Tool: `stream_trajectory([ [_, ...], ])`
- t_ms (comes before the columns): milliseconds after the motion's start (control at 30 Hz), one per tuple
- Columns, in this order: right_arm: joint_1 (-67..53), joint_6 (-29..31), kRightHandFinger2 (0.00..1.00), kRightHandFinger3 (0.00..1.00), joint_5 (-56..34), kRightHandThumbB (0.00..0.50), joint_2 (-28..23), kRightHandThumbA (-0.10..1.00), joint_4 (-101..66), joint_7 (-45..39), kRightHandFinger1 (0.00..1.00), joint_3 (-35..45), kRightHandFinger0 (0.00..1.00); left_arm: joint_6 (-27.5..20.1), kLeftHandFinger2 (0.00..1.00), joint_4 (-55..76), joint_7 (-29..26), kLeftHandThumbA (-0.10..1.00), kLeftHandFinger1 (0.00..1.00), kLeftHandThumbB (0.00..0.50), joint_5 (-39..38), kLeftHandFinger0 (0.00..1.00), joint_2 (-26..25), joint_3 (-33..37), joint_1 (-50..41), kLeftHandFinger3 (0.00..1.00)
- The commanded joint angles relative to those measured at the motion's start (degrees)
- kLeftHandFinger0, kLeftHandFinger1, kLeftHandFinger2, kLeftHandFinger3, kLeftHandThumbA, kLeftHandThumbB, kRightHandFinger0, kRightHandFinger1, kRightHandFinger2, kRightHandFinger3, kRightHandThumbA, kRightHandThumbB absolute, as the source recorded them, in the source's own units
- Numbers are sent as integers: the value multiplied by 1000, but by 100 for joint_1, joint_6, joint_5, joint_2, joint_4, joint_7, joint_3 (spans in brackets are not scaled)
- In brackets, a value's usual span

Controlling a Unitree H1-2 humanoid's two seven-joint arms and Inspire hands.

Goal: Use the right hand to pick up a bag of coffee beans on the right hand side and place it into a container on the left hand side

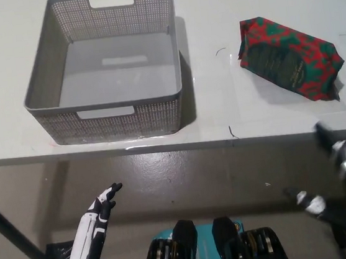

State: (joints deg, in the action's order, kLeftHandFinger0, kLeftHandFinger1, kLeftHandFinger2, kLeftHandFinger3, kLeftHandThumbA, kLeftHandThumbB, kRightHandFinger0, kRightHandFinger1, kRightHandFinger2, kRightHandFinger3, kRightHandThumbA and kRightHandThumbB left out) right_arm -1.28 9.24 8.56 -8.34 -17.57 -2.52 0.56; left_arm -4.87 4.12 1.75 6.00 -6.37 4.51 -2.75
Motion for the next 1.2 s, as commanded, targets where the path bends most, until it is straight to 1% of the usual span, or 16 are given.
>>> stream_trajectory([
  [0,646,-886,1000,1000,844,375,-418,919,-1017,-100,1000,306,1000,-117,1000,319,51,1000,1000,84,-20,1000,-65,-54,-6,1000],
  [133,1350,-1609,1000,1000,794,411,-889,821,-1217,-462,1000,349,1000,-154,1000,394,41,1000,1000,69,20,1000,-77,-61,-202,1000],
  [167,1390,-1678,1000,1000,810,414,-933,818,-1238,-484,1000,335,1000,-172,1000,408,41,1000,1000,69,26,1000,-76,-59,-267,1000],
  [233,1990,-1969,1000,1000,960,445,-1286,814,-1072,-666,1000,317,1000,-203,1000,386,57,1000,1000,68,6,1000,-89,-62,-288,1000],
  [300,2405,-2291,1000,1000,1198,443,-1584,841,-943,-881,1000,229,1000,-205,1000,393,62,1000,1000,70,-13,1000,-68,-54,-341,1000],
  [333,2591,-2439,1000,1000,1358,455,-1693,871,-869,-978,1000,161,1000,-203,1000,394,57,1000,1000,74,-9,1000,-63,-56,-344,1000],
  [367,2929,-2611,1000,1000,1505,450,-1856,864,-668,-1100,1000,47,1000,-220,1000,393,41,1000,1000,76,21,1000,-58,-52,-356,1000],
  [433,3562,-2637,1000,1000,1635,478,-2049,857,-36,-1179,1000,-143,1000,-255,1000,370,21,1000,1000,83,56,1000,-52,-50,-376,1000],
  [467,3771,-2783,1000,1000,1665,496,-2106,860,145,-1252,1000,-240,1000,-282,1000,355,15,1000,1000,84,53,1000,-46,-51,-402,1000],
  [500,4113,-2979,1000,1000,1709,497,-2166,835,455,-1376,1000,-366,1000,-322,1000,328,6,1000,1000,85,45,1000,-38,-55,-423,1000],
  [667,5398,-3024,1000,1000,2080,492,-2260,828,2017,-1596,1000,-1026,1000,-427,1000,248,-46,1000,1000,79,15,1000,1,-92,-439,1000],
  [767,5956,-2839,1000,1000,2231,500,-2220,834,3044,-1575,1000,-1387,1000,-459,1000,254,-52,1000,1000,89,9,1000,-4,-110,-478,1000],
  [833,6318,-2806,1000,1000,2167,500,-2147,812,3787,-1618,1000,-1546,1000,-509,1000,236,-63,1000,1000,82,28,1000,-14,-119,-486,1000],
  [1033,6944,-2531,1000,1000,2226,500,-2122,807,5418,-1648,1000,-2001,1000,-479,1000,250,-42,1000,1000,79,54,1000,3,-89,-472,1000],
  [1067,7052,-2512,1000,1000,2246,500,-2101,778,5717,-1617,1000,-2077,1000,-491,1000,243,-44,1000,1000,80,54,1000,-2,-95,-456,1000],
  [1167,7299,-2377,1000,1000,2273,500,-2067,771,6413,-1626,1000,-2302,1000,-476,1000,245,-50,1000,1000,88,60,1000,-3,-105,-440,1000],
])
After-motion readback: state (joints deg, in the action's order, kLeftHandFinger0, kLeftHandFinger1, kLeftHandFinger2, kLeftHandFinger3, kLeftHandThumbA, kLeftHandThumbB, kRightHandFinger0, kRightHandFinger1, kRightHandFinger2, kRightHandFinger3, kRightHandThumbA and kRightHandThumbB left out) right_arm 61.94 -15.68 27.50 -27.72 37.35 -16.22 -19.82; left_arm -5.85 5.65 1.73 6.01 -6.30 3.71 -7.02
